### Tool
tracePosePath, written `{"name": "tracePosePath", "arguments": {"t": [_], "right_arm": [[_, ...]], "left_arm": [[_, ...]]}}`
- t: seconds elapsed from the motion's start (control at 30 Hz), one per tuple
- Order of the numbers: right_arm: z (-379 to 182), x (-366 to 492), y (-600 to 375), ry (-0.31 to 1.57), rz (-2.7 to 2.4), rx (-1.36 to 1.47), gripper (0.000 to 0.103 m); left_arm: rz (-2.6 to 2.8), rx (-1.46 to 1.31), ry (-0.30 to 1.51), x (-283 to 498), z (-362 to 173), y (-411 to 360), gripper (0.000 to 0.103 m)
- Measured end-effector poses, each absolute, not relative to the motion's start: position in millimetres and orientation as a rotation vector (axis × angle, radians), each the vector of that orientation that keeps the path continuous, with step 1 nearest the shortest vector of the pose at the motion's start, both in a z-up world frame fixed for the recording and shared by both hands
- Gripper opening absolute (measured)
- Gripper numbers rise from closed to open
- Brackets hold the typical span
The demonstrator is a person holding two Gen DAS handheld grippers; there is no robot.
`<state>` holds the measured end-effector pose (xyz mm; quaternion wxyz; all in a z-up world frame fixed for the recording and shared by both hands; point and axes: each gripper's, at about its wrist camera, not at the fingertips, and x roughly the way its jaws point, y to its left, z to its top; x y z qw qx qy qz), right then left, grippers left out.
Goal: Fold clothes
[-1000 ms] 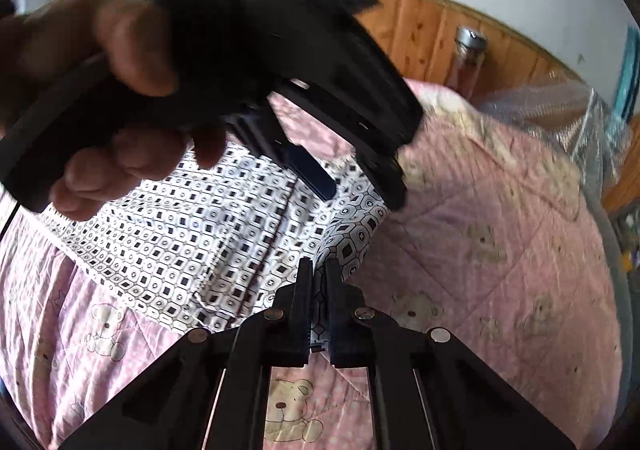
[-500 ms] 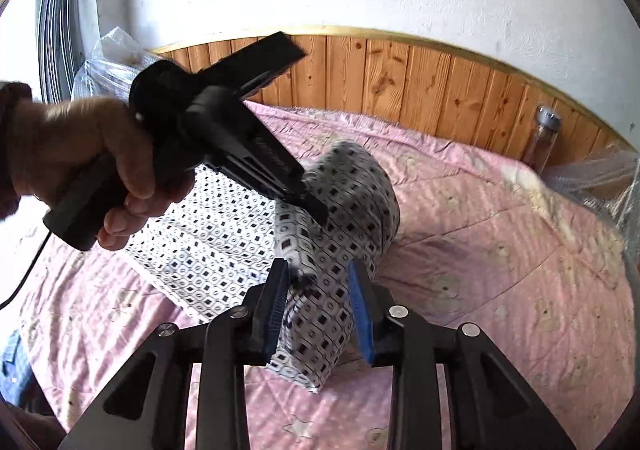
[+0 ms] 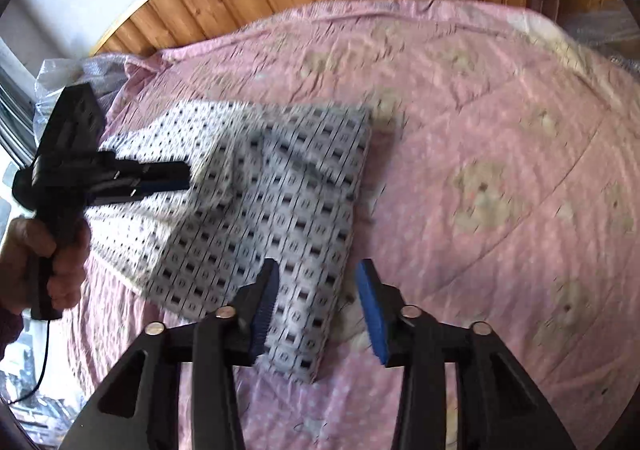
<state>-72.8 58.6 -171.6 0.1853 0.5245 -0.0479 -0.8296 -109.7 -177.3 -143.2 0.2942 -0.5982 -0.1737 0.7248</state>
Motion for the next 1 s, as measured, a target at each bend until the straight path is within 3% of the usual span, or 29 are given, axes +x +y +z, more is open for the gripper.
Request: {"name": "tracePosePath", "arguments": {"t": [0.1,0.2,0.27,0.4,0.47,0.67,0.8,0.87,0.93,1.0], "right_arm": [[-179.0,-126.3,86.6,-0.304,-2.301,1.515,0.048],[-206.7,-155.4,98.6,-0.608,-2.117,1.558,0.048],[-224.7,-153.8,91.1,-0.706,-2.006,1.583,0.048],[-248.4,-159.0,72.9,-0.617,-1.929,1.601,0.046],[-245.5,-173.2,69.2,-0.559,-1.968,1.587,0.011],[-222.8,-239.7,75.6,-0.610,-2.008,1.465,0.003],[-206.2,-249.7,93.3,-0.659,-2.013,1.439,0.010],[-201.5,-234.5,93.6,-0.599,-1.952,1.487,0.029],[-208.4,-209.8,84.9,-0.522,-1.881,1.542,0.041],[-226.7,-188.1,67.2,-0.434,-1.801,1.603,0.042]], "left_arm": [[1.926,-1.557,-0.481,-96.9,-123.6,-183.1,0.039],[1.915,-1.450,-0.336,-66.8,-95.8,-147.2,0.039],[1.859,-1.460,-0.207,-51.1,-102.3,-112.1,0.040],[1.835,-1.570,-0.031,-37.3,-150.1,-70.2,0.040],[1.836,-1.592,-0.005,-36.0,-158.8,-64.2,0.039],[1.851,-1.611,0.002,-37.7,-163.1,-61.5,0.038],[1.864,-1.623,0.001,-38.6,-165.5,-60.0,0.038],[1.882,-1.627,-0.038,-38.3,-165.4,-61.3,0.038],[1.900,-1.629,-0.061,-36.3,-166.1,-61.8,0.038],[1.918,-1.628,-0.072,-33.8,-167.1,-61.2,0.039]]}}
